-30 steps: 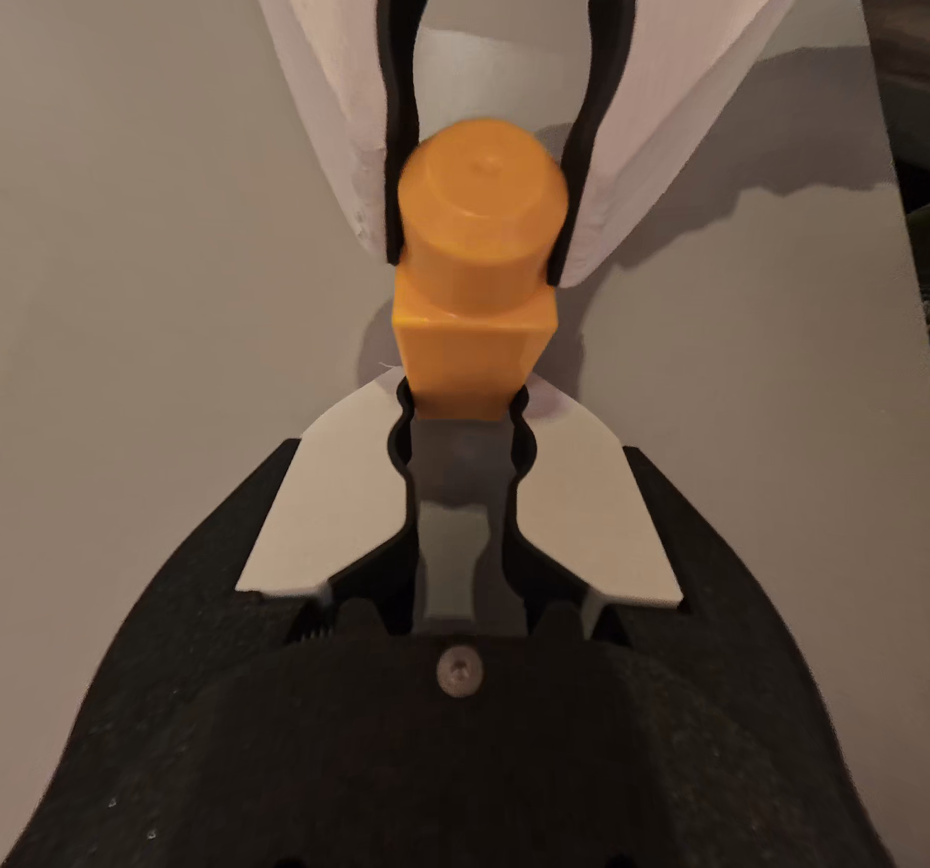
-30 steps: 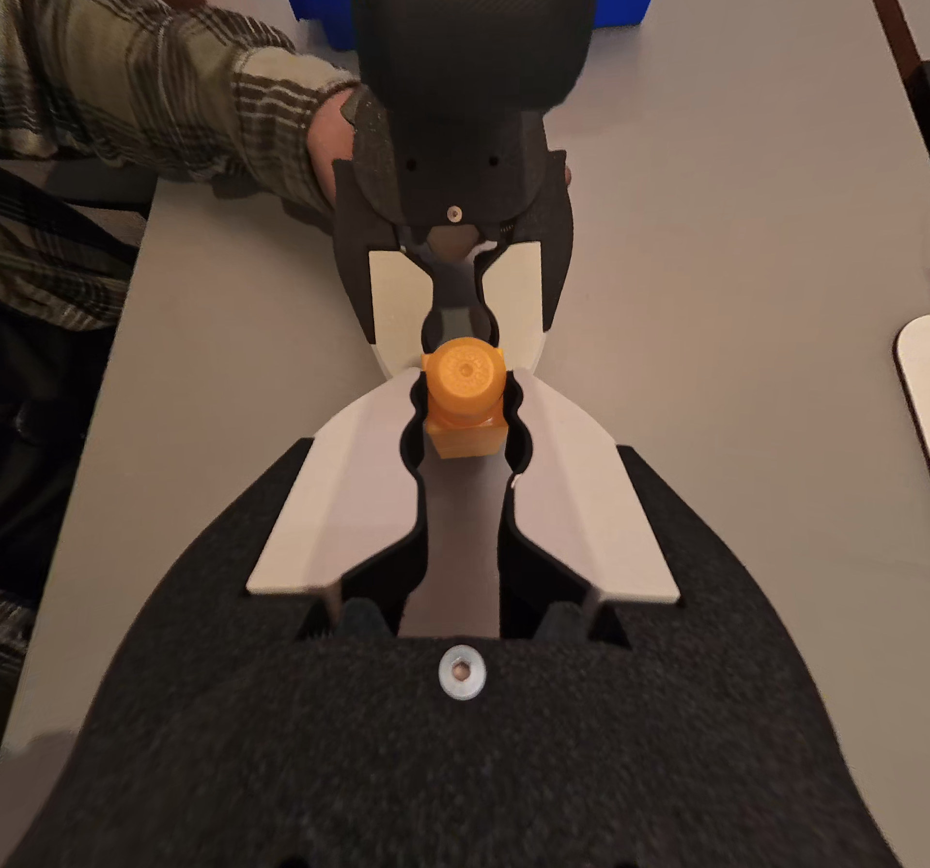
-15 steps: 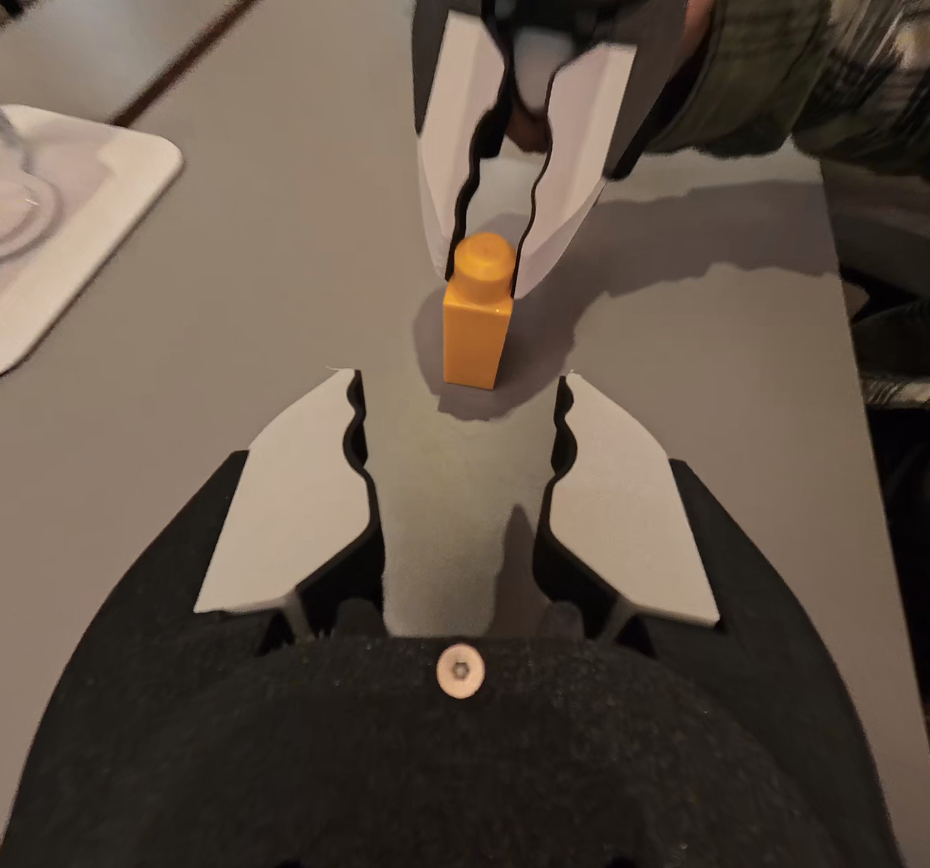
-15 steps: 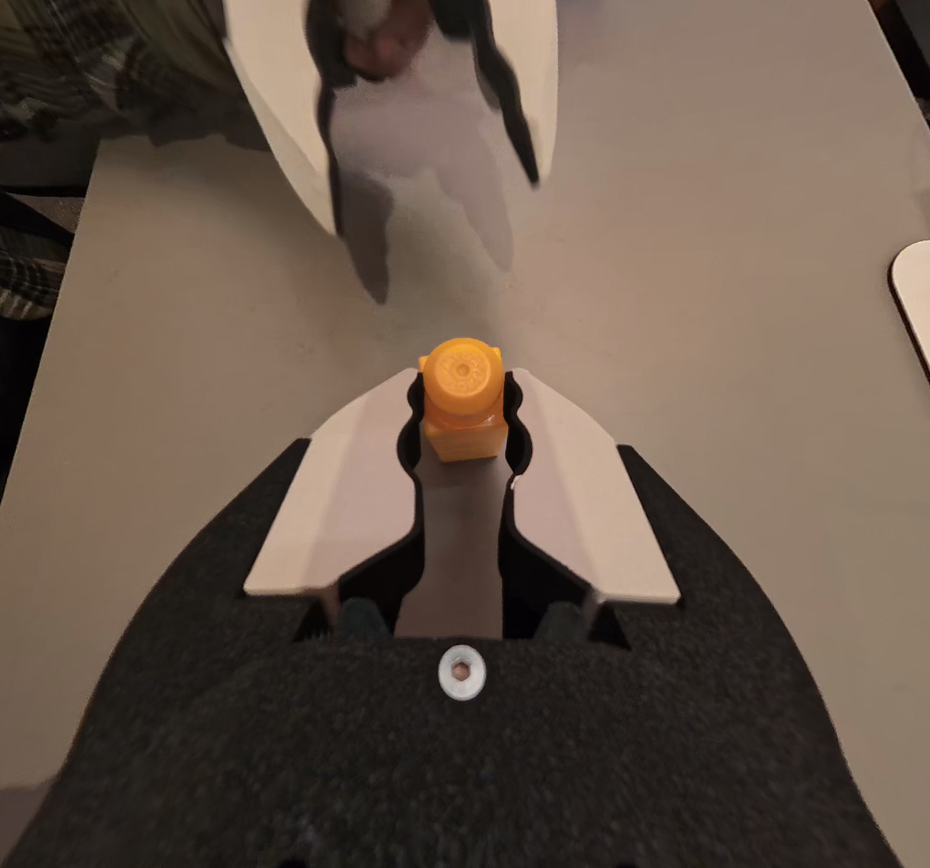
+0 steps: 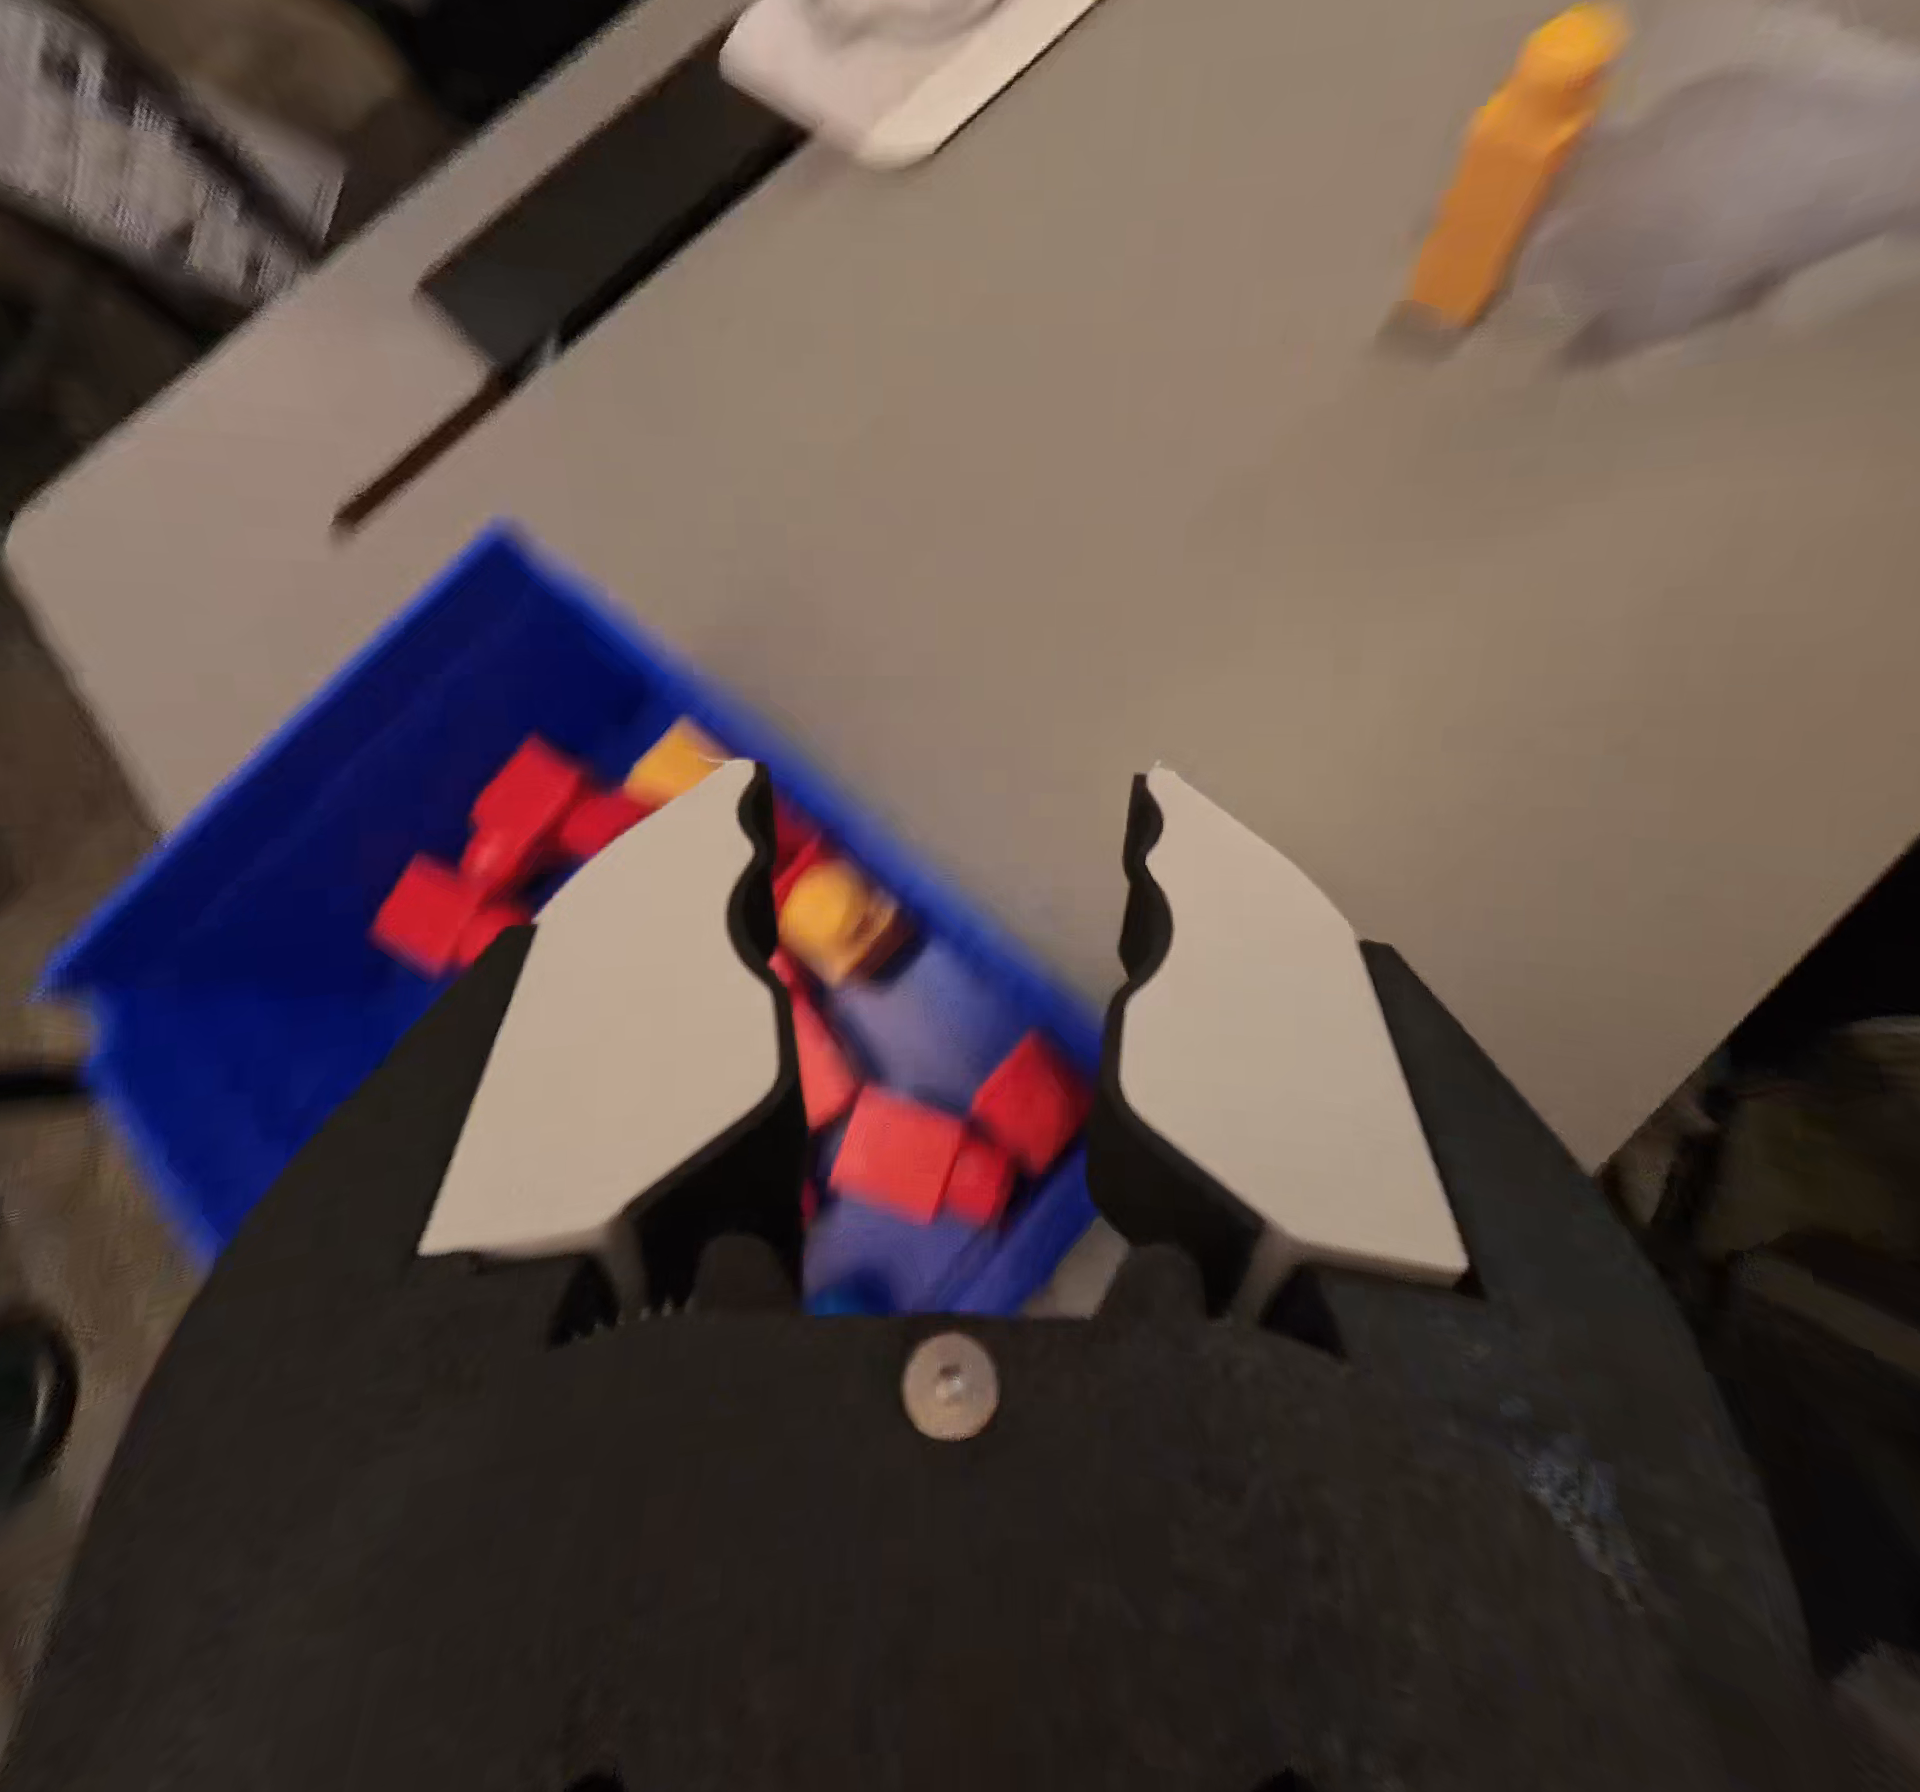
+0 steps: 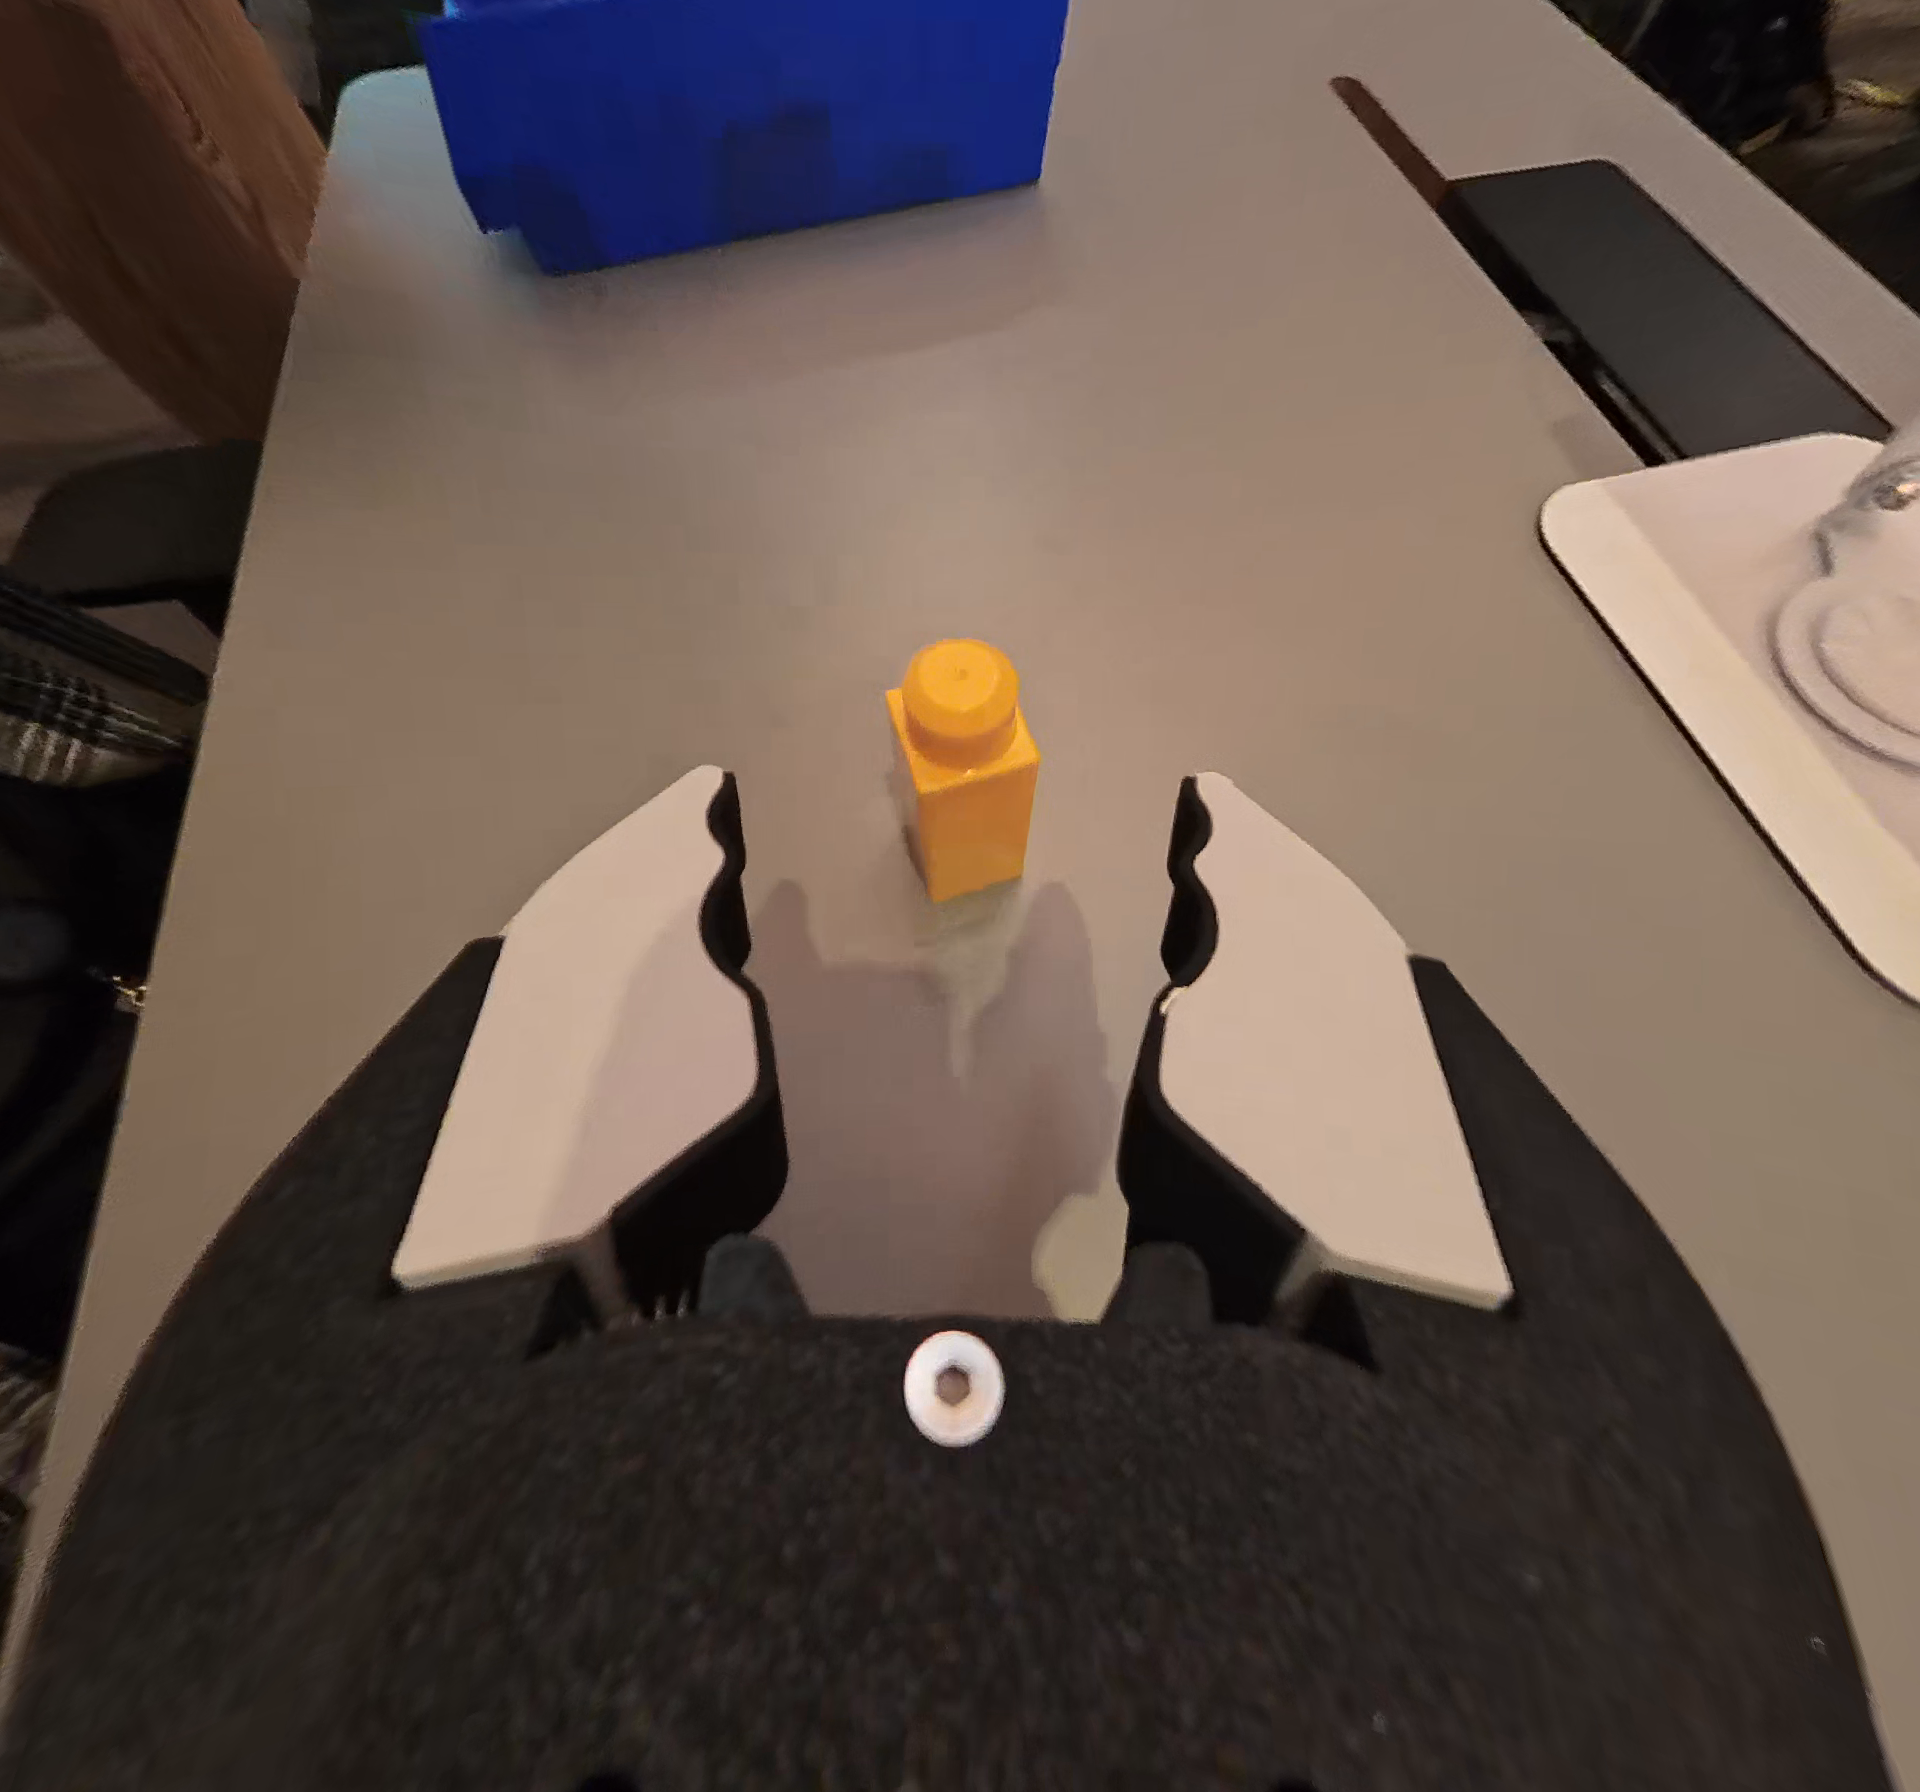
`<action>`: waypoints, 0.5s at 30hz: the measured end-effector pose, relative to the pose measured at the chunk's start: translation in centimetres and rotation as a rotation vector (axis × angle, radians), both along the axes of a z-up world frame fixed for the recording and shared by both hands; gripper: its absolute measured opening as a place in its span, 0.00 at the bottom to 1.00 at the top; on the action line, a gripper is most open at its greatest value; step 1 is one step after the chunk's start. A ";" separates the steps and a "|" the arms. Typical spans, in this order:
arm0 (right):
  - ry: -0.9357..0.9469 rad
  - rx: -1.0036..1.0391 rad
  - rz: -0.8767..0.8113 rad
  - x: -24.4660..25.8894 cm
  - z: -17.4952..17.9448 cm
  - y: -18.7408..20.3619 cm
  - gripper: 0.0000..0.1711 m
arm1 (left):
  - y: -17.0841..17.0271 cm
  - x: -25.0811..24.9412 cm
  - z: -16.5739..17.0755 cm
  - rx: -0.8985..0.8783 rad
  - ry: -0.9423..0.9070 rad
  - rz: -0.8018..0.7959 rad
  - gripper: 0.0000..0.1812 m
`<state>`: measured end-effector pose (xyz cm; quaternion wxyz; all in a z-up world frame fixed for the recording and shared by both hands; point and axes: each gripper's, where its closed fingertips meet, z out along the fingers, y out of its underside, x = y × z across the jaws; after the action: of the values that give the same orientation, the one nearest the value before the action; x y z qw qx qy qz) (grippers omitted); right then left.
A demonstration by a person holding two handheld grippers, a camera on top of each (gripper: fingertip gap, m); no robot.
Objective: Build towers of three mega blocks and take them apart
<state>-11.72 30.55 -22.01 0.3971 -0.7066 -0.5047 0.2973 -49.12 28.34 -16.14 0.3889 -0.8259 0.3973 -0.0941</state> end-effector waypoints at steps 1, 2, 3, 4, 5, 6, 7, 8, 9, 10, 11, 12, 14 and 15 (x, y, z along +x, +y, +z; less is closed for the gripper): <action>0.007 -0.003 -0.020 0.6 0.3 -0.3 0.45 | -0.1 -2.7 -0.5 -0.029 0.022 0.056 0.35; 0.018 0.002 -0.037 1.1 0.6 -0.7 0.44 | -0.3 -5.1 -1.1 -0.057 0.047 0.099 0.34; 0.032 0.006 -0.052 1.6 0.9 -1.2 0.43 | -0.5 -7.2 -1.8 -0.085 0.078 0.127 0.34; 0.045 0.006 -0.063 2.0 1.2 -1.7 0.43 | -0.7 -8.9 -2.5 -0.109 0.121 0.140 0.33; 0.056 0.005 -0.070 2.4 1.3 -2.3 0.42 | -1.0 -10.3 -3.2 -0.130 0.182 0.141 0.33; 0.065 0.009 -0.079 2.8 1.4 -2.9 0.42 | -1.2 -11.6 -4.0 -0.157 0.256 0.131 0.32; 0.074 0.014 -0.087 3.2 1.5 -3.6 0.41 | -1.4 -12.6 -4.8 -0.188 0.331 0.107 0.33; 0.081 0.015 -0.090 3.4 1.5 -4.2 0.40 | -1.8 -13.3 -5.6 -0.228 0.394 0.071 0.33; 0.084 0.016 -0.098 3.8 1.4 -4.9 0.39 | -2.0 -13.7 -6.2 -0.268 0.449 0.039 0.33; 0.083 0.016 -0.107 4.1 1.3 -5.4 0.39 | -2.0 -14.1 -6.6 -0.293 0.502 0.017 0.34; 0.082 0.015 -0.115 4.4 1.1 -6.0 0.39 | -1.7 -14.4 -6.7 -0.305 0.543 -0.007 0.34; 0.083 0.014 -0.122 4.6 1.0 -6.5 0.38 | -1.2 -14.4 -6.8 -0.311 0.567 -0.031 0.33; 0.083 0.009 -0.142 5.2 0.7 -7.4 0.39 | -0.1 -13.9 -6.7 -0.318 0.572 -0.085 0.32; 0.084 0.006 -0.150 5.5 0.6 -7.8 0.39 | 0.6 -13.7 -6.7 -0.319 0.577 -0.109 0.32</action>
<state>-6.21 22.72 -21.40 0.4412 -0.7282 -0.4341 0.2943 -62.84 28.94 -22.82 0.1207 -0.8465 0.5148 0.0622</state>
